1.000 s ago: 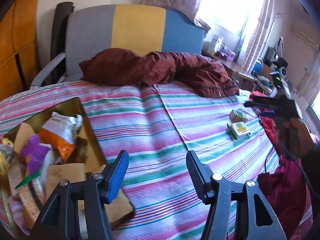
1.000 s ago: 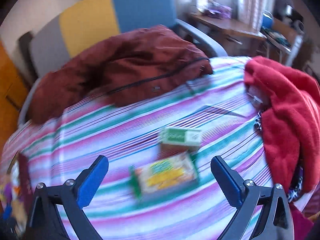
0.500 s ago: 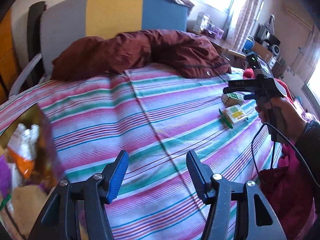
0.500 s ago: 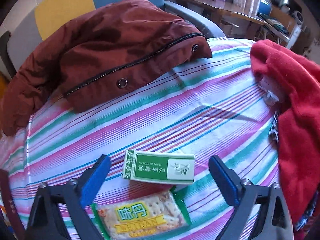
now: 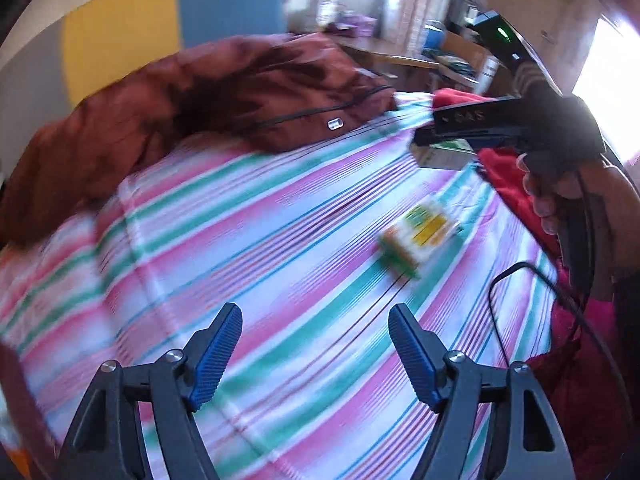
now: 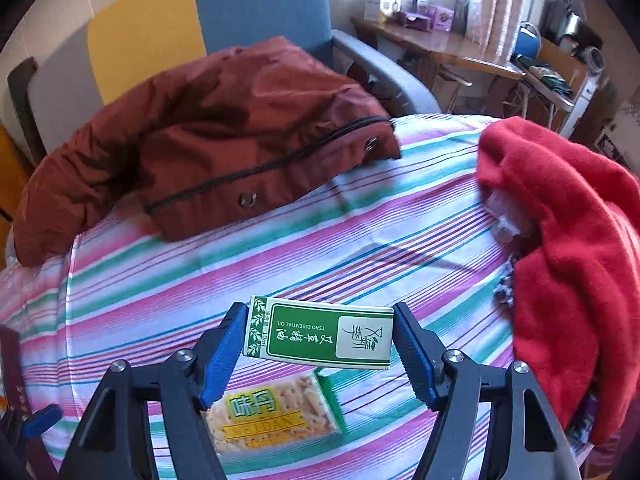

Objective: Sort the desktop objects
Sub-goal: 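Grasp the green tea box with the right tool while the left tool grasps the WEIDAN cracker packet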

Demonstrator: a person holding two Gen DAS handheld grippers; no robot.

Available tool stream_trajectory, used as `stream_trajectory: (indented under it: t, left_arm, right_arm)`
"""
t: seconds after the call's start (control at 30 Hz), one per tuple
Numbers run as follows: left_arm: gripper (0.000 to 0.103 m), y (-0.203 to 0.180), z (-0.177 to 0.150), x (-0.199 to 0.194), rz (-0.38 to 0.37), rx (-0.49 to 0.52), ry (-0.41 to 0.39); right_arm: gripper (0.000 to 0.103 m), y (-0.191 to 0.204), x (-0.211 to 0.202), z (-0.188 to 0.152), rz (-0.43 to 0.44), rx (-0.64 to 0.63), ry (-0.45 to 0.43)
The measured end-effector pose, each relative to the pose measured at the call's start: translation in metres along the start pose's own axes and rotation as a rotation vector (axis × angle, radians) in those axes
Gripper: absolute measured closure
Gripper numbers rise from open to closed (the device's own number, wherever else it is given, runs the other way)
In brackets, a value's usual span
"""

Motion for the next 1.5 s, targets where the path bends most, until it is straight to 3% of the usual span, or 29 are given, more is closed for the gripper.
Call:
stream_trajectory:
  t: [0.23, 0.4, 0.5, 0.7, 0.77, 0.87, 1.0, 1.07, 1.23, 1.5]
  left_arm:
    - [0.026, -0.065, 0.029, 0.027, -0.034, 0.301, -0.056]
    - [0.027, -0.097, 0.039, 0.047, -0.063, 0.449, -0.07]
    - [0.027, -0.112, 0.042, 0.063, -0.072, 0.515, -0.057]
    - [0.029, -0.124, 0.049, 0.085, -0.104, 0.544, -0.024]
    - [0.028, -0.125, 0.049, 0.094, -0.104, 0.536, 0.003]
    - [0.028, -0.116, 0.054, 0.101, -0.156, 0.418, 0.025]
    - [0.032, -0.116, 0.051, 0.099, -0.108, 0.41, -0.018]
    - [0.053, -0.117, 0.051, 0.095, -0.095, 0.396, -0.023]
    - [0.053, -0.102, 0.039, 0.085, -0.051, 0.309, -0.021]
    - [0.053, -0.047, -0.002, 0.052, 0.096, 0.05, 0.013]
  right_arm:
    - [0.031, -0.025, -0.018, 0.01, 0.022, 0.094, -0.052]
    - [0.031, -0.03, -0.024, 0.013, 0.032, 0.114, -0.064]
    - [0.03, -0.029, -0.024, 0.014, 0.037, 0.111, -0.066]
    - [0.03, -0.027, -0.023, 0.016, 0.045, 0.108, -0.063]
    - [0.03, -0.025, -0.023, 0.017, 0.044, 0.099, -0.063]
    - [0.03, -0.023, -0.021, 0.016, 0.044, 0.09, -0.058]
    - [0.03, -0.02, -0.019, 0.015, 0.04, 0.078, -0.051]
    - [0.03, -0.019, -0.016, 0.014, 0.038, 0.074, -0.043]
    - [0.03, -0.005, -0.008, 0.012, 0.061, 0.027, -0.022]
    - [0.03, 0.046, 0.016, 0.001, 0.141, -0.165, 0.061]
Point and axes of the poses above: each gripper's, at about its wrist camera, not at the fingertips, and x roughly the way its jaws point, y to its left, z to its top, the point moved 5 cm from there along x, roughly the way its jaws point, and after that the axes turned 12 degrees about z, right-handed, at the moved point
